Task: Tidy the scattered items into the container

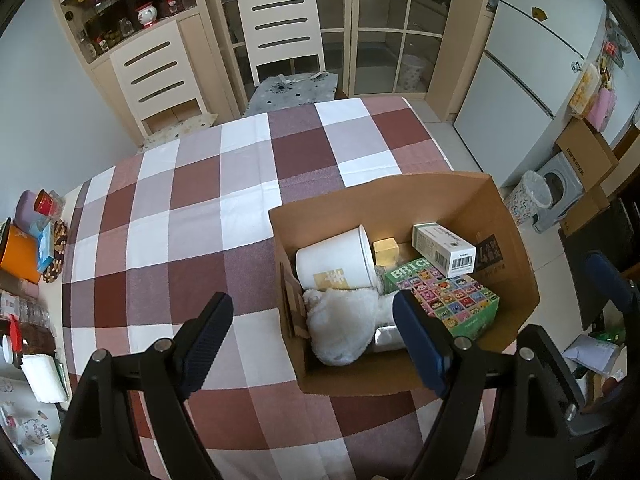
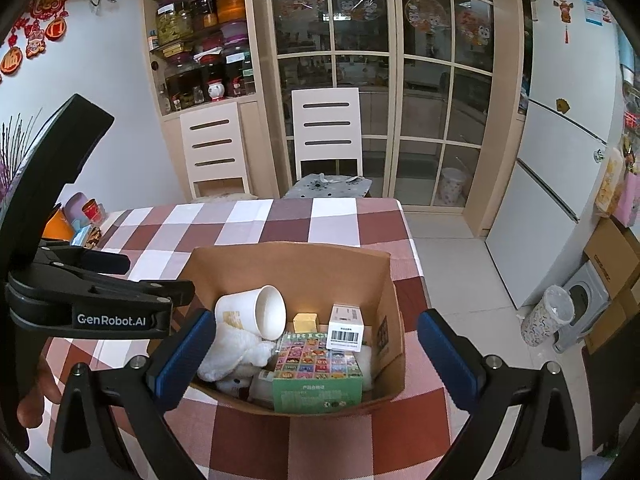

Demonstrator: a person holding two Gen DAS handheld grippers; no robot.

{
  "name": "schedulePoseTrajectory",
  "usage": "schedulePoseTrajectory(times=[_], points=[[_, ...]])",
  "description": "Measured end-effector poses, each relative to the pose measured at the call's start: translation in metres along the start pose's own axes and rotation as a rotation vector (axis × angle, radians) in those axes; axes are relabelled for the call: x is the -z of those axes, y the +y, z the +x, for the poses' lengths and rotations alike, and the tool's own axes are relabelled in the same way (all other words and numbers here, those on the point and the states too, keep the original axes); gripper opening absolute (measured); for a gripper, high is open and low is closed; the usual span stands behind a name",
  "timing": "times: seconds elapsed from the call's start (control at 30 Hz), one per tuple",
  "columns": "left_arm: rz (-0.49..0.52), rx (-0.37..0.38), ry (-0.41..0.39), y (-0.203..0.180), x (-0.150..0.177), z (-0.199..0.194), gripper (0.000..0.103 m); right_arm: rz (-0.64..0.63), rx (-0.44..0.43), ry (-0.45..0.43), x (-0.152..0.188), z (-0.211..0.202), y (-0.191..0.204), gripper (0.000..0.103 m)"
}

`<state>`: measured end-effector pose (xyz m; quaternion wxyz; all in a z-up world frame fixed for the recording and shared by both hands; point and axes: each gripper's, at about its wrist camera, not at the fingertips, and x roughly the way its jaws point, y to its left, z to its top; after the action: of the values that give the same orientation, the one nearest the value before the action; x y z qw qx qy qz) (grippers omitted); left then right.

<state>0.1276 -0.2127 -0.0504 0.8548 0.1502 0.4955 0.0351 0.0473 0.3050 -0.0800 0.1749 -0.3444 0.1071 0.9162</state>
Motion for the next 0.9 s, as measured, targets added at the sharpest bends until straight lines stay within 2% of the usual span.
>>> schedulePoseTrajectory(times=[0.9], points=[[0.022, -0.029, -0.035, -0.017, 0.030, -0.023, 0.083, 0.016, 0.005, -0.009, 0.023, -0.033, -0.008, 0.103]])
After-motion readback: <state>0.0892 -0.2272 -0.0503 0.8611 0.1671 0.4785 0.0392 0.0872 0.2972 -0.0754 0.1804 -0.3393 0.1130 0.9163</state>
